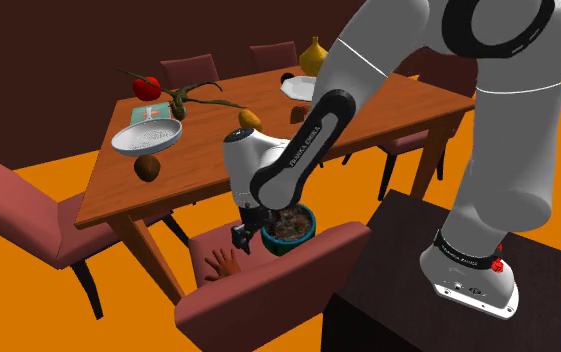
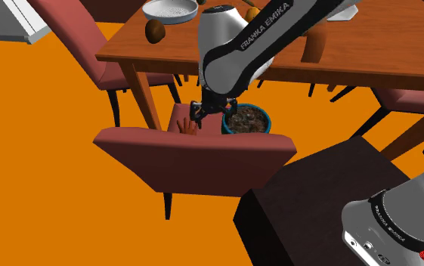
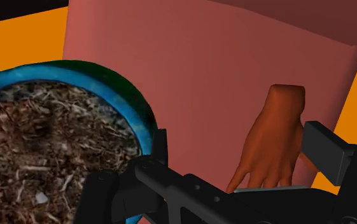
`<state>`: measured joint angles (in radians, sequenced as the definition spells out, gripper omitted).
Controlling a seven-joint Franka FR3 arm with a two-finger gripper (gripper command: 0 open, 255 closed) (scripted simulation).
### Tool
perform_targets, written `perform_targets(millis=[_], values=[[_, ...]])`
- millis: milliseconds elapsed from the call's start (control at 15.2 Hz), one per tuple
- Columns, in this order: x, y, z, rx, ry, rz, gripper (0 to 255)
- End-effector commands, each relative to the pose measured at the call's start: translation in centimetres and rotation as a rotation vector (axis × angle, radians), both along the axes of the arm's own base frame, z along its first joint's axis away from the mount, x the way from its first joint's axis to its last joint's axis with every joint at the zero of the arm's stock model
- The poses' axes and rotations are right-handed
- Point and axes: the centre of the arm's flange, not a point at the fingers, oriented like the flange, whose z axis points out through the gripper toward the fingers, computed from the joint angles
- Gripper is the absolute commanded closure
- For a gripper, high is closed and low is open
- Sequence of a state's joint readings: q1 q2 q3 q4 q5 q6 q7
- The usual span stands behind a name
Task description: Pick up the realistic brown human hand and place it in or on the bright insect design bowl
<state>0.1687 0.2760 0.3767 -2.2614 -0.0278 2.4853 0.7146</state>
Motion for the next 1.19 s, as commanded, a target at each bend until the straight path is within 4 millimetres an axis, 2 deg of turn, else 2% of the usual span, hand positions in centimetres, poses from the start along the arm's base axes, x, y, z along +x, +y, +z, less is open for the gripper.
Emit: perform_targets(millis=[0, 594, 1122], values=[[1.2, 1.8, -2.0, -0.003, 0.000, -0.010, 0], [5.8, 8.8, -10.5, -0.015, 0.000, -0.048, 0], [5.6, 9.1, -14.6, -0.015, 0.000, -0.049, 0]])
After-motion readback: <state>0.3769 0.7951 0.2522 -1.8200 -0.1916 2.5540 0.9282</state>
